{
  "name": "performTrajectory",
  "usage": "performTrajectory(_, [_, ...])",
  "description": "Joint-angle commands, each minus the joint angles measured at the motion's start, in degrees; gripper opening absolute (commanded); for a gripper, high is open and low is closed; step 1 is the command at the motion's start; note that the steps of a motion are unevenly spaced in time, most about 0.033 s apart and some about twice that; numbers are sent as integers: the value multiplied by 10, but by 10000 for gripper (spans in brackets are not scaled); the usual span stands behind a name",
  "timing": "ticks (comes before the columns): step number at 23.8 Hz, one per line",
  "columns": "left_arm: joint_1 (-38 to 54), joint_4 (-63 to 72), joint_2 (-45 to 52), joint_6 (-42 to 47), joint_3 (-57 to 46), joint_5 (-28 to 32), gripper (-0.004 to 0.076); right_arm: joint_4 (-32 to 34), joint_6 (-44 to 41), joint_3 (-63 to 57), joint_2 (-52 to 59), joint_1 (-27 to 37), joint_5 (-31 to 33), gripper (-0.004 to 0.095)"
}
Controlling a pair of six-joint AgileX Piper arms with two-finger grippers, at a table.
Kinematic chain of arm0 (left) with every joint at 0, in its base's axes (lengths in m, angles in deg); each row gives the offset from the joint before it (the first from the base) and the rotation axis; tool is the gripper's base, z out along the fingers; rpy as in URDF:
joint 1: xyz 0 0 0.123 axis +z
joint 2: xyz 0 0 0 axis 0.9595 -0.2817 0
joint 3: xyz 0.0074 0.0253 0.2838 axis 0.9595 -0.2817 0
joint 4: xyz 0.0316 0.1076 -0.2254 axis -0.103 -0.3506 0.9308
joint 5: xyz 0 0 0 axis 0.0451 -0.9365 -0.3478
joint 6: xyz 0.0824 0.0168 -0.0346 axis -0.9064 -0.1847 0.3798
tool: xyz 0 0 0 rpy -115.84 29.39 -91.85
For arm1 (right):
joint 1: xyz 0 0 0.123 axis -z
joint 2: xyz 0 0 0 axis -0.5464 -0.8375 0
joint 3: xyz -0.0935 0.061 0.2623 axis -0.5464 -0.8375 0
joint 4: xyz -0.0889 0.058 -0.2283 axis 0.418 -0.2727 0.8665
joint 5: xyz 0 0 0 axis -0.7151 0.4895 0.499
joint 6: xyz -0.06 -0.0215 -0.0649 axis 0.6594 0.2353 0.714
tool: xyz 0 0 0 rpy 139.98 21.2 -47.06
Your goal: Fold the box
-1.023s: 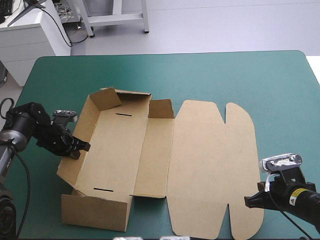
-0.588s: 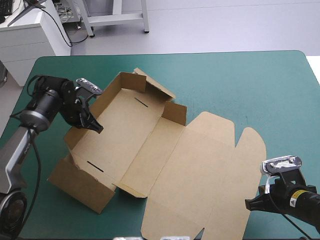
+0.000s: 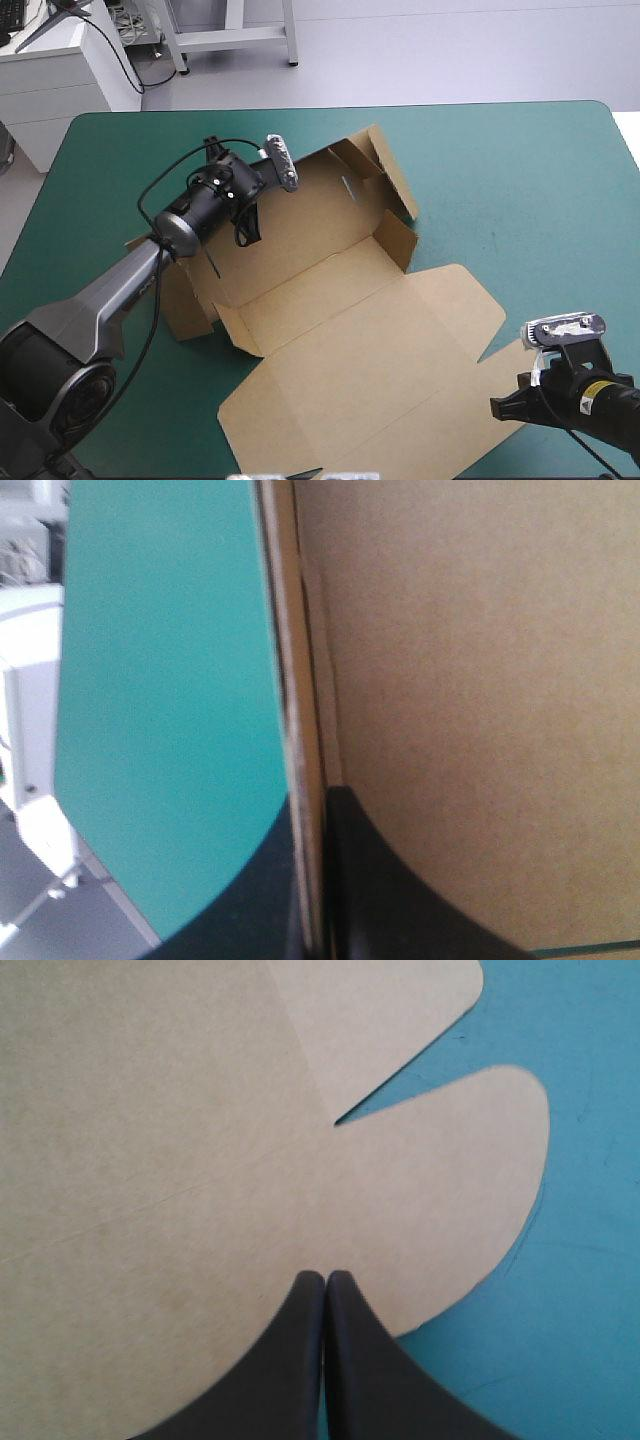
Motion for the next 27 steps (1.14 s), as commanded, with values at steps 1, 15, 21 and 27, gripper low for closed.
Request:
performTrajectory(1, [-46, -62, 27, 16, 19, 39, -8, -3, -5, 16, -2, 3, -19, -19])
performTrajectory(15, [-193, -317, 143, 198, -186, 155, -8, -3, -12, 16, -2, 3, -20, -19])
performTrajectory(21, [-230, -379, 177, 272, -254, 165, -8, -3, -12, 16, -2, 3, -20, -19])
performTrajectory(27, [-291, -654, 231, 457, -399, 127, -8, -1, -12, 16, -2, 3, -24, -19])
